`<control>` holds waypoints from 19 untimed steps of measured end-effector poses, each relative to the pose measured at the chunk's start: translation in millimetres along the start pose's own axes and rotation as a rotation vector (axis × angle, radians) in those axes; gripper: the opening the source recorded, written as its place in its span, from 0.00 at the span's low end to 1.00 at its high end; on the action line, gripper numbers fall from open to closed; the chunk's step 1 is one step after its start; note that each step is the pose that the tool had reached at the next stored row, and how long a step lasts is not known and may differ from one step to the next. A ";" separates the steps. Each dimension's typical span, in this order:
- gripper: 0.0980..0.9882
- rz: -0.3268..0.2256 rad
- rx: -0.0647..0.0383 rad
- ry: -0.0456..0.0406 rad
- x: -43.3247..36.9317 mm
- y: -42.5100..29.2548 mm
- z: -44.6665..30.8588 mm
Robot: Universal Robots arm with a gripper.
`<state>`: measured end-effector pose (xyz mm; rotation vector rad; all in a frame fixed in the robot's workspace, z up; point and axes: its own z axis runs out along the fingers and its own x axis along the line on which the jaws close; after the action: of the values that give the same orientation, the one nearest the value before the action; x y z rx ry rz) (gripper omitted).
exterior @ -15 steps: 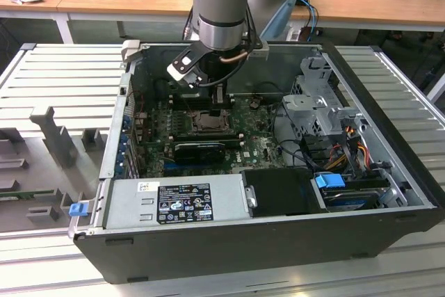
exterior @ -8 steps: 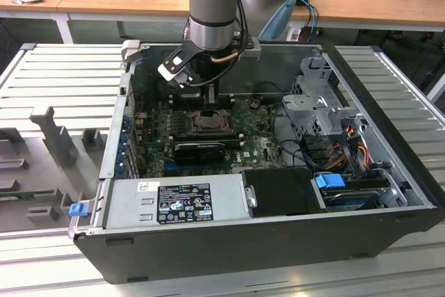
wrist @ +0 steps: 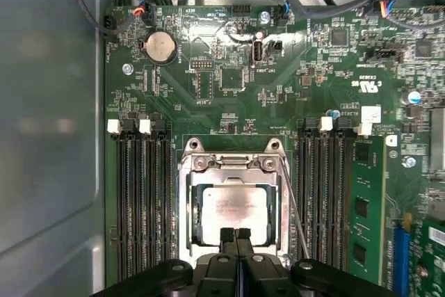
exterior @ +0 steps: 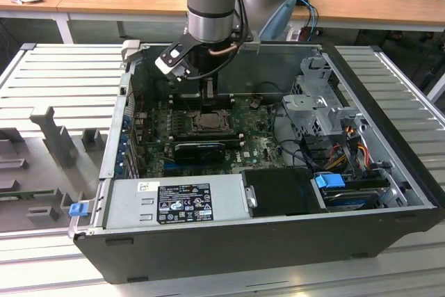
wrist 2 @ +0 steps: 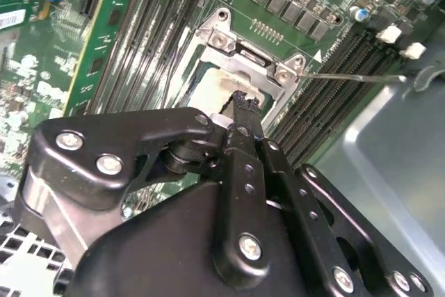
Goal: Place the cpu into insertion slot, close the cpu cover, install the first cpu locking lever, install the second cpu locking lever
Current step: 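Install the first cpu locking lever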
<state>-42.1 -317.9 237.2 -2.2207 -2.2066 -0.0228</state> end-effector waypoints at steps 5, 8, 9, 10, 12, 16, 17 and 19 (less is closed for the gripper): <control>0.01 -0.001 0.000 -0.0014 0.6 0.1 -30.0; 0.01 -0.040 0.001 -0.0016 0.7 0.0 -32.9; 0.01 -0.060 0.001 -0.0016 0.7 0.0 -32.8; 0.01 -0.096 0.002 -0.0015 0.7 0.0 -32.7; 0.01 -0.163 0.003 -0.0012 0.7 0.0 -32.6; 0.01 -0.249 0.004 -0.0010 0.7 0.1 -32.4; 0.01 -0.266 0.005 -0.0010 0.7 0.1 -32.4; 0.01 -0.290 0.005 -0.0009 0.7 0.1 -32.2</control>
<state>-42.1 -317.8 269.4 -1.8777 -2.5041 -0.0186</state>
